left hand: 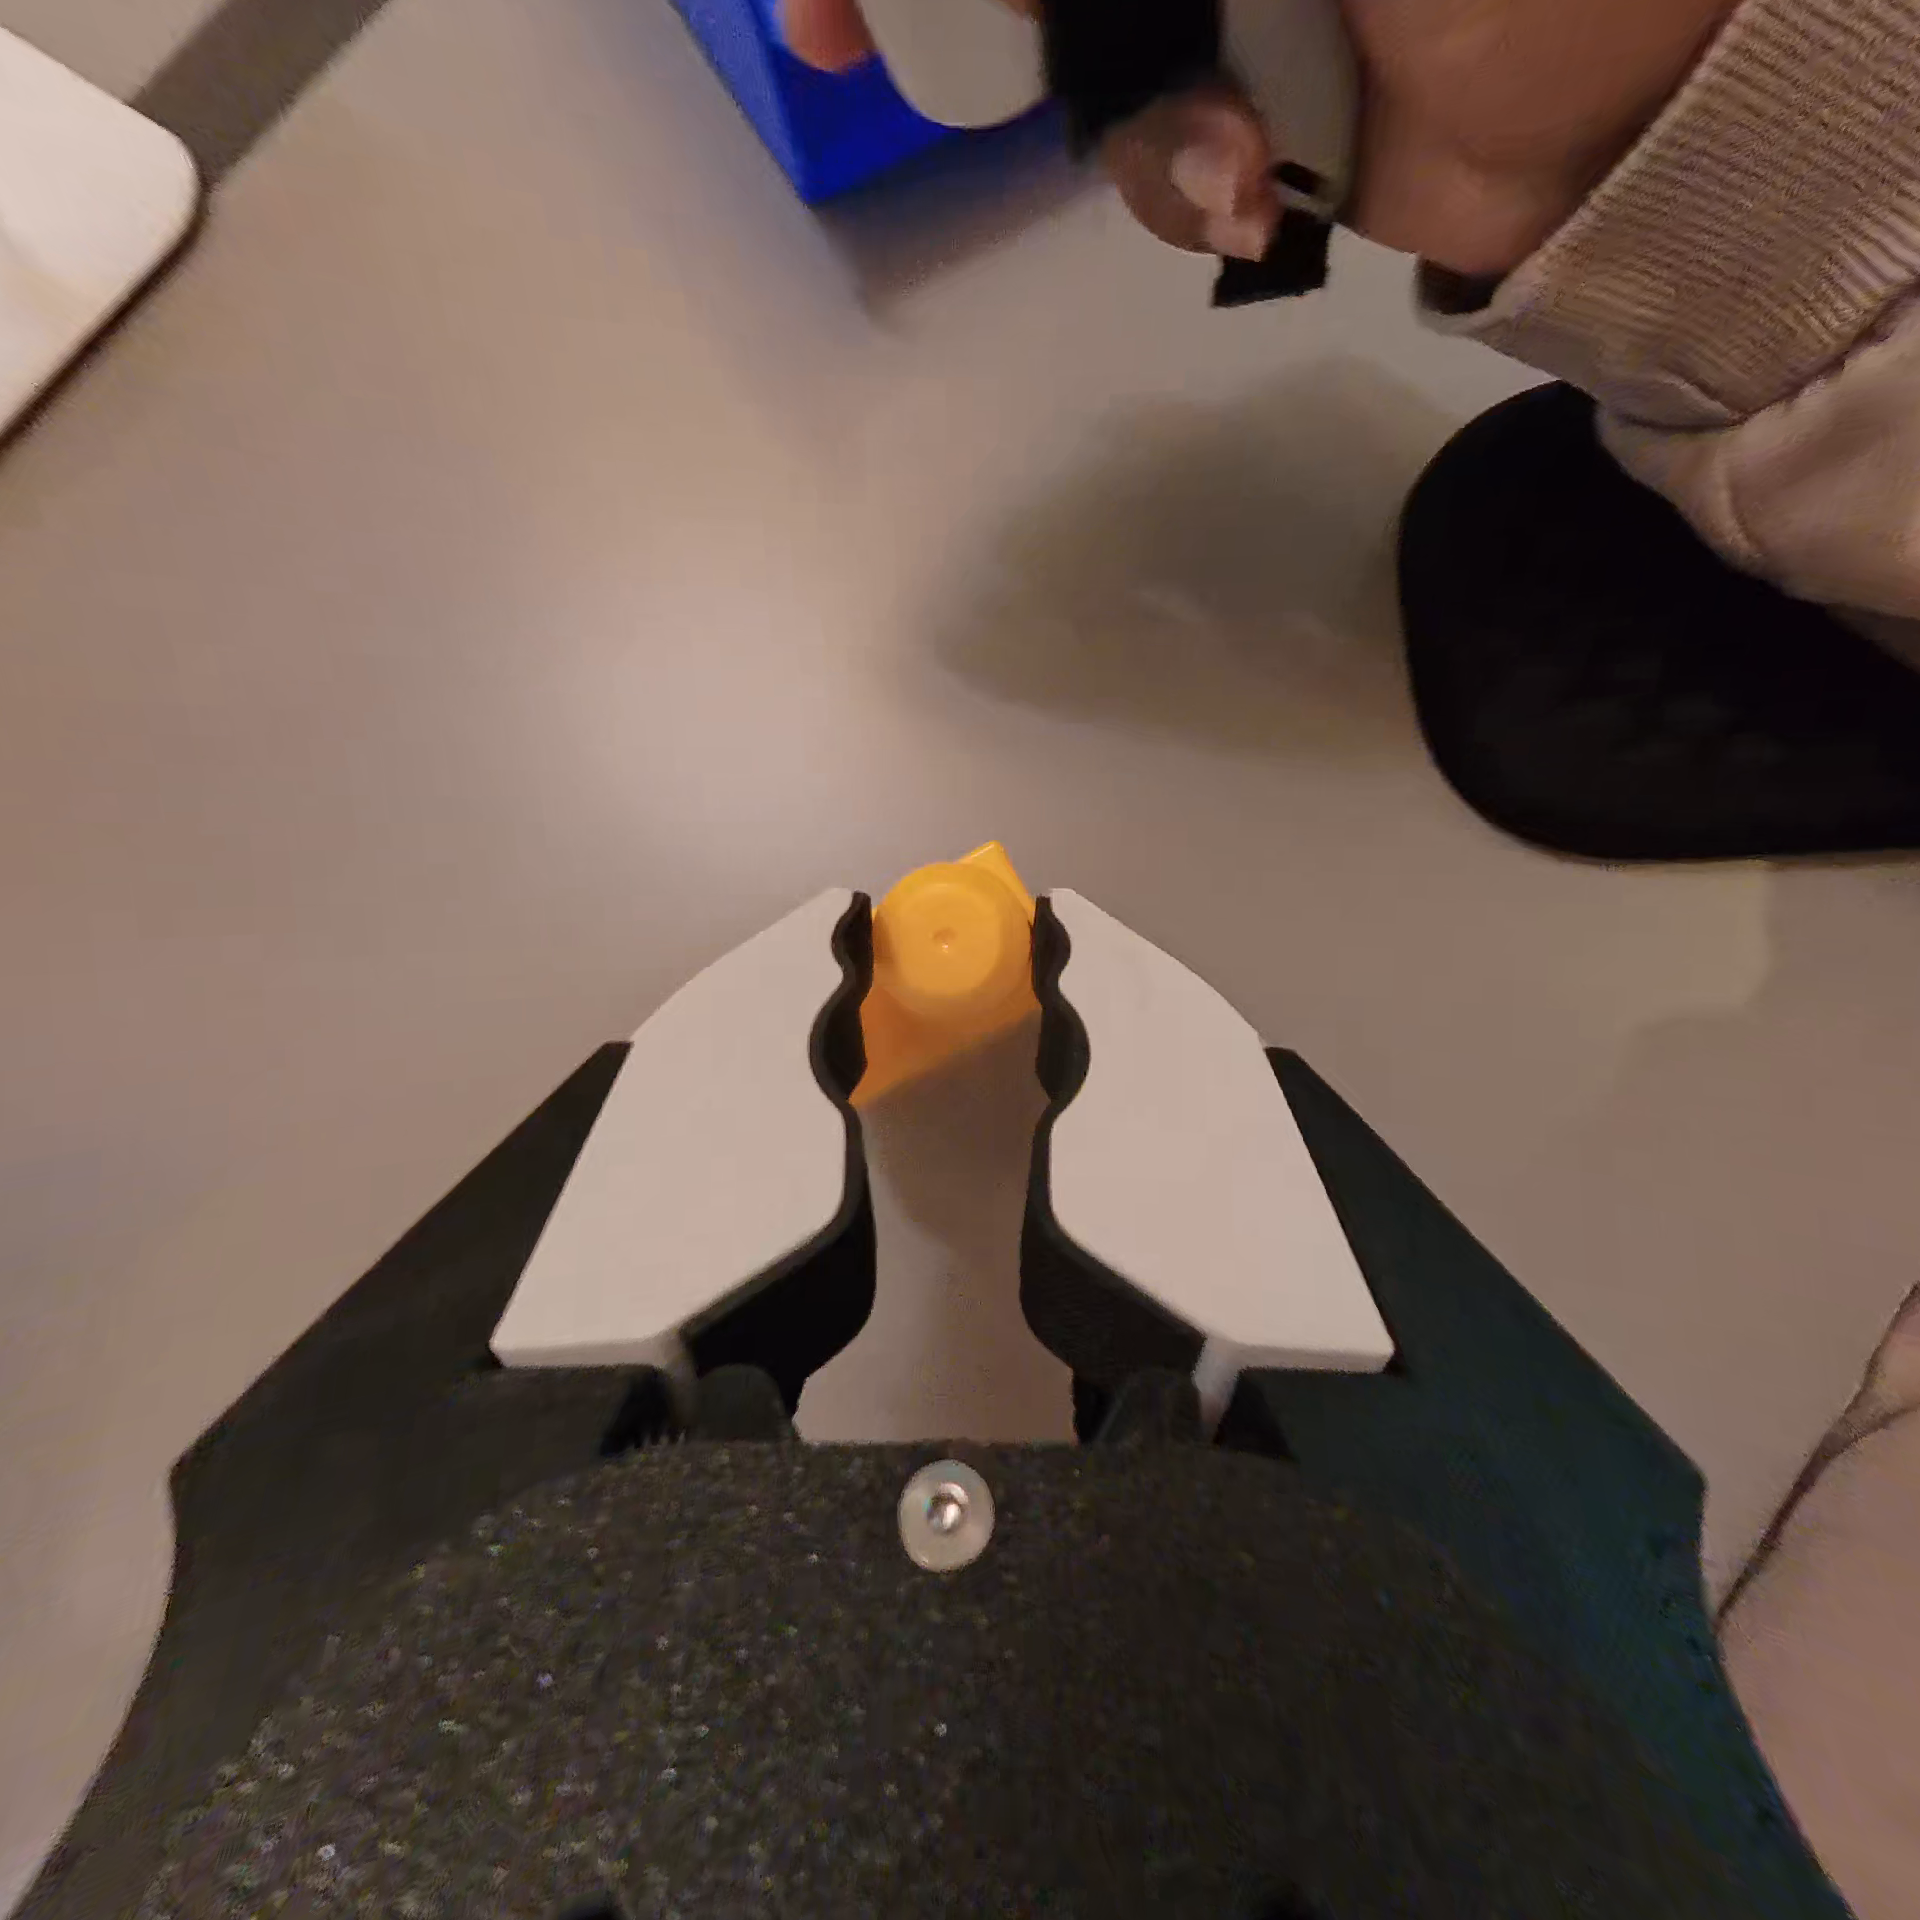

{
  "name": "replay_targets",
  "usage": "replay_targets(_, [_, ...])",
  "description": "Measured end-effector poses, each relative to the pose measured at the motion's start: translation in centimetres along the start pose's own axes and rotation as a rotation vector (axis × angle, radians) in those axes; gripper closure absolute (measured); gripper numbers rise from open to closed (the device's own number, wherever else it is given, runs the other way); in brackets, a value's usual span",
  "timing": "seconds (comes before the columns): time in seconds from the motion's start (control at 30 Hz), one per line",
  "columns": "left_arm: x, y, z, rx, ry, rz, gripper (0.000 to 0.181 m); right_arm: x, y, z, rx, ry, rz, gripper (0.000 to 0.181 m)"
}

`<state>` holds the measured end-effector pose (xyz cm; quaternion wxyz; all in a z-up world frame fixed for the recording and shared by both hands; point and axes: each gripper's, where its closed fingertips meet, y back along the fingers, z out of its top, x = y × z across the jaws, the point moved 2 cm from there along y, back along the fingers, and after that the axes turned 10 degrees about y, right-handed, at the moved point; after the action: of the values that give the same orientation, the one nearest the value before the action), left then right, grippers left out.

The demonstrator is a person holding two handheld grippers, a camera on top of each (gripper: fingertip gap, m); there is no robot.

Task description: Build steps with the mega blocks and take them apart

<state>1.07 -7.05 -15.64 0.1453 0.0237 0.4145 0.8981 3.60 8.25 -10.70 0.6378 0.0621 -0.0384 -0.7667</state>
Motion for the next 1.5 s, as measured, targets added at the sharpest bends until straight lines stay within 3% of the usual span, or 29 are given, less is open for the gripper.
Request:
replay_targets(0.2, [-2.0,-2.8,-0.8,-0.007,-0.034,0.023,0.151,-0.2,0.0,-0.2,0.003,-0.012,0.003,0.181])
replay_targets(0.33, [-0.3,-0.5,0.8,-0.1,0.003,-0.044,0.136,-0.1,0.1,-0.1,0.001,-0.014,0.005,0.181])
replay_targets(0.47, [10.0,5.3,2.1,-0.18,0.104,0.161,0.138,-0.2,0.2,0.0,-0.007,-0.025,0.009,0.181])
replay_targets(0.6, [23.2,9.9,0.7,-0.126,0.257,0.388,0.141,0.0,0.0,-0.2,-0.004,-0.036,0.024,0.181])
replay_targets(0.7, [31.0,10.3,-1.4,-0.004,0.348,0.465,0.14,0.4,-0.2,-0.3,0.003,-0.03,0.037,0.181])
replay_targets(0.8, [35.3,9.3,-3.1,0.091,0.399,0.468,0.139,0.5,-0.2,-0.3,0.008,-0.015,0.04,0.181])
replay_targets(0.93, [36.2,7.8,-4.9,0.191,0.438,0.374,0.136,0.3,0.0,-0.5,0.011,-0.016,0.037,0.181])
replay_targets(1.1, [36.8,6.0,-4.6,0.17,0.402,0.373,0.136,0.0,-0.1,-0.8,0.009,-0.058,0.049,0.181])
replay_targets(1.23, [37.6,5.2,-4.4,0.185,0.356,0.413,0.152,0.2,-0.1,-0.8,0.014,-0.045,0.05,0.181])
replay_targets(1.4, [36.5,9.8,-1.8,0.085,0.318,0.556,0.152,-0.1,0.3,-0.8,0.012,-0.043,0.038,0.181])
replay_targets(1.5, [30.6,12.3,1.0,-0.011,0.249,0.483,0.152,-0.3,0.4,-0.7,0.003,-0.058,0.04,0.181])
